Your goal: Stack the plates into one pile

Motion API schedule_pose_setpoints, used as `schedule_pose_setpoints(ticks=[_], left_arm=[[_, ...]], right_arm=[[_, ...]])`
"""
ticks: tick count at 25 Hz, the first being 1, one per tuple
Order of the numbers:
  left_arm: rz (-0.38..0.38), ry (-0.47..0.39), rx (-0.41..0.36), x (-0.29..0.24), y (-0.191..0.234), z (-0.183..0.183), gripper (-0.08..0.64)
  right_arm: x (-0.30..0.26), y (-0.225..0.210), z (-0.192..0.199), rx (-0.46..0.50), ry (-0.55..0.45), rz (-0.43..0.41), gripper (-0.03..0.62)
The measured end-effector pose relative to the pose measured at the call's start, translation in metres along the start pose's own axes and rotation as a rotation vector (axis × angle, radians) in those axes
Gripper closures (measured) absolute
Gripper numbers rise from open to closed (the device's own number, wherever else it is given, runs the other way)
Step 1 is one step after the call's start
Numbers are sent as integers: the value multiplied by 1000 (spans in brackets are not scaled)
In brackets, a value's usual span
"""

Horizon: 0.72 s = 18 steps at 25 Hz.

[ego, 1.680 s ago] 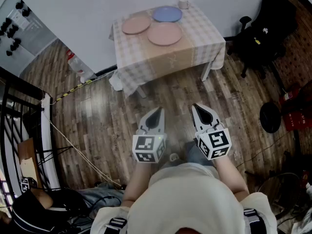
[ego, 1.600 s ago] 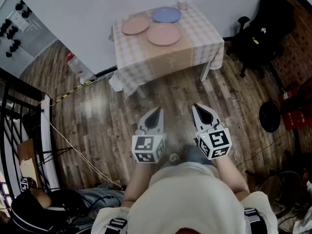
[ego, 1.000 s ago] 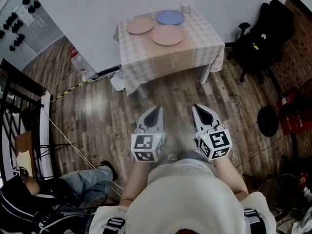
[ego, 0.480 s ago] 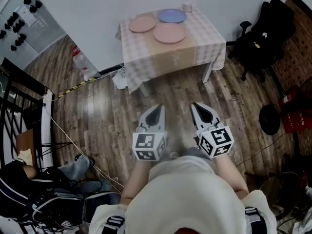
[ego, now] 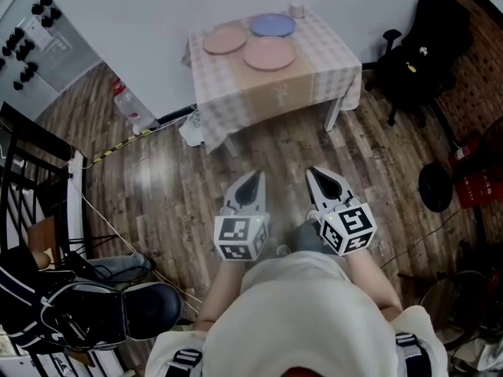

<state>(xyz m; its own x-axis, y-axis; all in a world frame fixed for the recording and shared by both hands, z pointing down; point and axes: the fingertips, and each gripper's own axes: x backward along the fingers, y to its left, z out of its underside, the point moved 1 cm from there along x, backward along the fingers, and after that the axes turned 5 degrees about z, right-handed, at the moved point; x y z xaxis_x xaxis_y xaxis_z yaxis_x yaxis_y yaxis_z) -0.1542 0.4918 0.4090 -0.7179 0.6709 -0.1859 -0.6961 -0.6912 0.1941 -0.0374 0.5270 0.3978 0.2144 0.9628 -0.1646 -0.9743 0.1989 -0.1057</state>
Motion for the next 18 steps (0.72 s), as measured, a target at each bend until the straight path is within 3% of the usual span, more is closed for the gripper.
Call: schedule_pose_setpoints(ticks=[9, 18], left_arm=[[-50, -2, 32, -32, 18, 0, 557], [-144, -19, 76, -90, 65, -20, 557]], right_arm=[[-32, -21, 5, -16, 26, -49, 592], [-113, -54, -15, 10, 33, -138, 592]])
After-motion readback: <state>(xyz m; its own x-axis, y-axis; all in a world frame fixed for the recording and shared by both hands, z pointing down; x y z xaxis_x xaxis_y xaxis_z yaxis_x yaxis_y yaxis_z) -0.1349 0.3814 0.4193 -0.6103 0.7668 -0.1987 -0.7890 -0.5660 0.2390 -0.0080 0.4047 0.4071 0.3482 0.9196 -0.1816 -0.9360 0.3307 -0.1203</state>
